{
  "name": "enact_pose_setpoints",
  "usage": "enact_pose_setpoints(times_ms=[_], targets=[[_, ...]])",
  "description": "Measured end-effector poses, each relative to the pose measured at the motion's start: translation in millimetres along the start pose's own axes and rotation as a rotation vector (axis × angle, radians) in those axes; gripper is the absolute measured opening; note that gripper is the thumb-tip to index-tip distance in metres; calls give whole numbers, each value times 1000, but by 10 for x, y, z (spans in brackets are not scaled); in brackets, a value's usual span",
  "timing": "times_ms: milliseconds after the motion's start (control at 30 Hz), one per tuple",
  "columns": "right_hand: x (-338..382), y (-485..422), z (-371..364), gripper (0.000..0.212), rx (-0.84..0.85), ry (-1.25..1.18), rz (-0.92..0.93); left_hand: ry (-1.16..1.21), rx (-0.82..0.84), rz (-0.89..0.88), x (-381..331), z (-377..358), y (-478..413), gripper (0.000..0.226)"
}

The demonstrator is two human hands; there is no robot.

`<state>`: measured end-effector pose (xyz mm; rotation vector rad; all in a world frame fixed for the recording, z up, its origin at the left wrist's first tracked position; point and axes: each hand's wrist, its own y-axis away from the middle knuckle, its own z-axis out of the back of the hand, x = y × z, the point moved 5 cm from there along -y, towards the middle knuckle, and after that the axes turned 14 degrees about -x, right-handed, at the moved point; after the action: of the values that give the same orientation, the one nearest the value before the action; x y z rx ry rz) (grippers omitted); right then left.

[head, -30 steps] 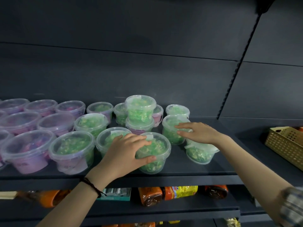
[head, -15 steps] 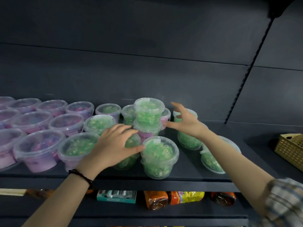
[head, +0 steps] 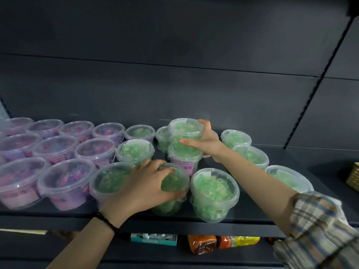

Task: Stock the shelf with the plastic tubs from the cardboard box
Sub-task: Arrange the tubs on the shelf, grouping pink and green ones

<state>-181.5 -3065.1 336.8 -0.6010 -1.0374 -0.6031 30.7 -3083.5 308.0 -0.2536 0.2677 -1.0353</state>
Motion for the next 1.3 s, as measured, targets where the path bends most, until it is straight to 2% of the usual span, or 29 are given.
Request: enact_pose_setpoints(times_ms=[167, 333, 467, 600, 633, 700, 767, 833, 933, 1067, 1200, 1300], targets=[[-14, 59, -57, 124, 124, 31, -16, 59, 20, -25, 12, 17, -39, 95], [52, 10, -44, 117, 20, 53, 1, 155, 47, -48, 46, -11, -318, 87], [85, -47, 13, 101, -39, 41, 8, 217, 96, -55, 57, -102, -444, 85], [58, -88, 358, 54, -184, -121, 11, 210, 118, -59, 71, -148, -469, 91], [45, -99, 481, 52, -204, -143, 8, 186, 110, -75, 60, -151, -470, 91], [-3, -67, 693, 69, -175, -96, -26, 142, 73, -95, 58, -148, -457, 84], [-106, -16, 842, 103, -137, 43, -62, 120, 31, -84, 87, -137, -431, 77], [-199, 65, 881, 117, -88, 151, -69, 97, 6, -73, 124, -135, -390, 72], [-330, 157, 796, 117, -23, 211, -87, 56, -28, -58, 161, -149, -330, 66], [-443, 195, 602, 118, 50, 338, -89, 31, -53, -21, 185, -167, -266, 71], [-541, 209, 472, 108, 116, 330, -124, 17, -73, -2, 151, -140, -243, 73], [-615, 237, 455, 111, 214, 319, -143, 64, -96, -1, 127, -110, -194, 68]])
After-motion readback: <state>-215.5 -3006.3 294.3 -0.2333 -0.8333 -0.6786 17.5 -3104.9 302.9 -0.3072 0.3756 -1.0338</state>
